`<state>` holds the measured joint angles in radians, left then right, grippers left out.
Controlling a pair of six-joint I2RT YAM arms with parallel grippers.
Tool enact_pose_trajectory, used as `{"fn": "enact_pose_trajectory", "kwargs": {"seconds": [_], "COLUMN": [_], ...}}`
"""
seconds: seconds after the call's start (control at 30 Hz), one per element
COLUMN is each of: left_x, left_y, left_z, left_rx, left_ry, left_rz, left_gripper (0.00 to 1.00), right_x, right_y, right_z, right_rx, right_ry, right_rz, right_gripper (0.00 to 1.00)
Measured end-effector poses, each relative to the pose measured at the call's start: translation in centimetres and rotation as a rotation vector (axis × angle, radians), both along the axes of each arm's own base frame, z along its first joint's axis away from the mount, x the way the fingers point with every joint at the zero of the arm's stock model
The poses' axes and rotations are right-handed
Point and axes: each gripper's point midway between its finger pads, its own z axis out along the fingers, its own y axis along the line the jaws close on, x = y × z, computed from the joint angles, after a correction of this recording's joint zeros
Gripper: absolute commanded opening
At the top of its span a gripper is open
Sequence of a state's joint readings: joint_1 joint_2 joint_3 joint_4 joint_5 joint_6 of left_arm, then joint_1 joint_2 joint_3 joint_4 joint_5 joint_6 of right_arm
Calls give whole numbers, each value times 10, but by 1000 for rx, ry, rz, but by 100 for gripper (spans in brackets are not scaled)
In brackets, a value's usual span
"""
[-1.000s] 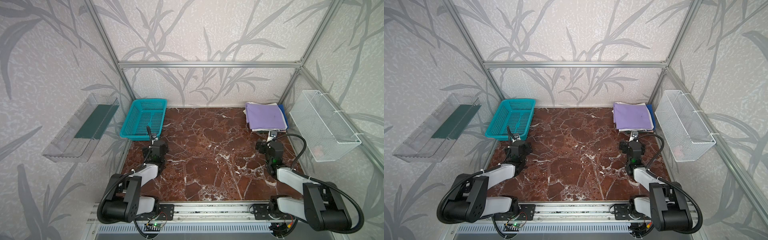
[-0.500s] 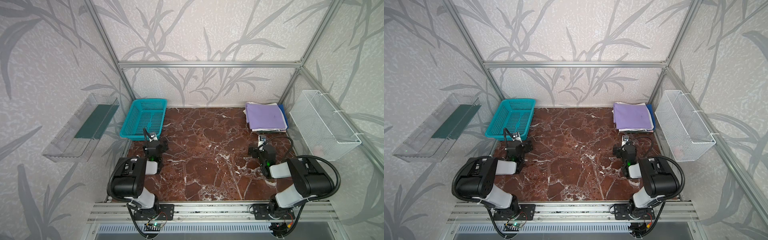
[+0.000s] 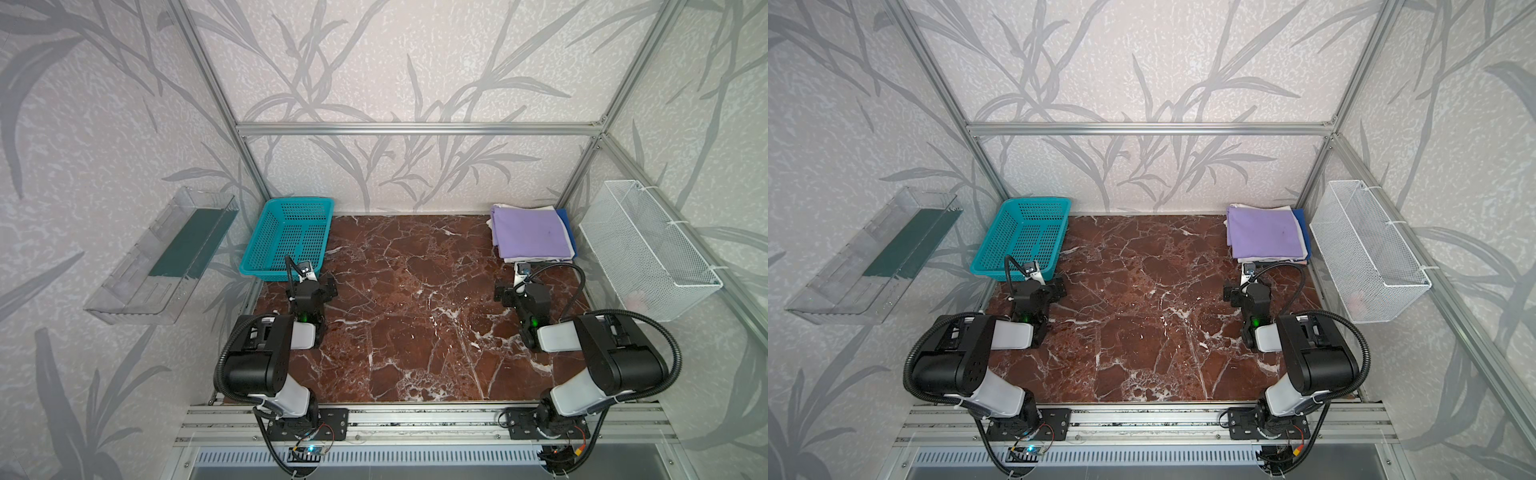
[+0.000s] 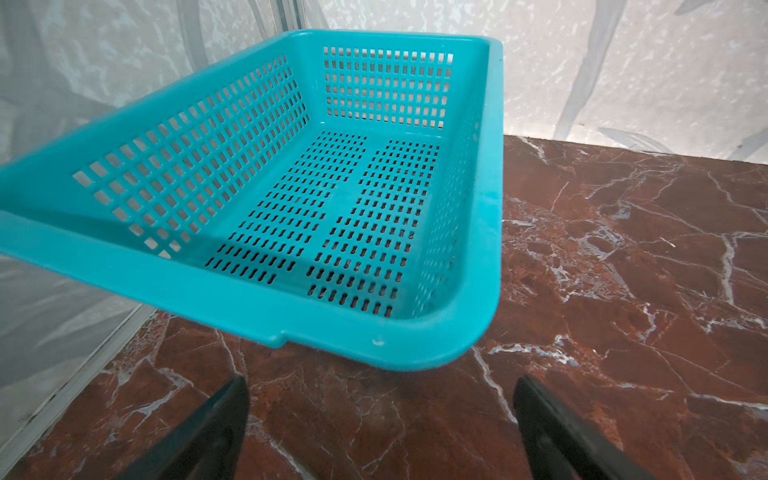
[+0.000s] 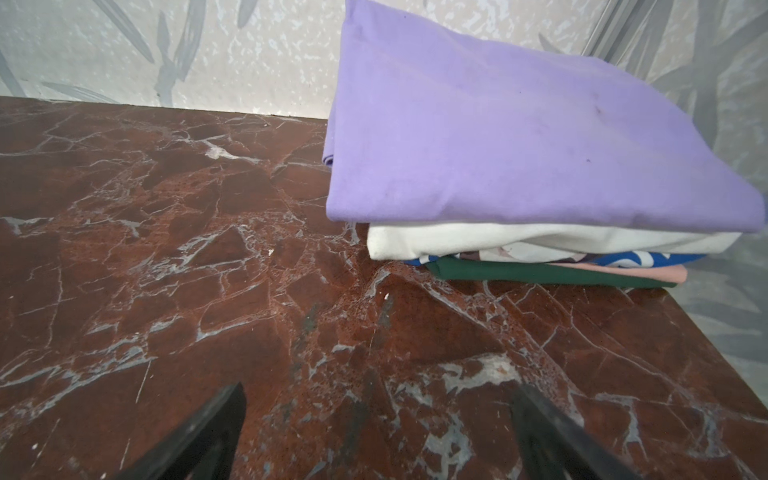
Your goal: Fold and stack the t-shirts
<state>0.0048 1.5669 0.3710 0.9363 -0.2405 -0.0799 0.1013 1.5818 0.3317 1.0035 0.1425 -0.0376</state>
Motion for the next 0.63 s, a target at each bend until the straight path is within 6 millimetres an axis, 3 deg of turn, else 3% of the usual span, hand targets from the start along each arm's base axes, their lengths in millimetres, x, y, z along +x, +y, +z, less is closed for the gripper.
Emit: {"fn": "enact_pose_trajectory", "kwargs": {"seconds": [0.63], "left_x": [0], "left_y": [0], "left_z": [0], "left_rx": [0], "left_ry": [-1], "left_rz": [0], "left_gripper": [99], "right_x": [4], "right_y": [4], "right_z": [4], "right_rx": [-10], "right_ry": [-10], "right_rz": [19], "right_gripper": [99]}}
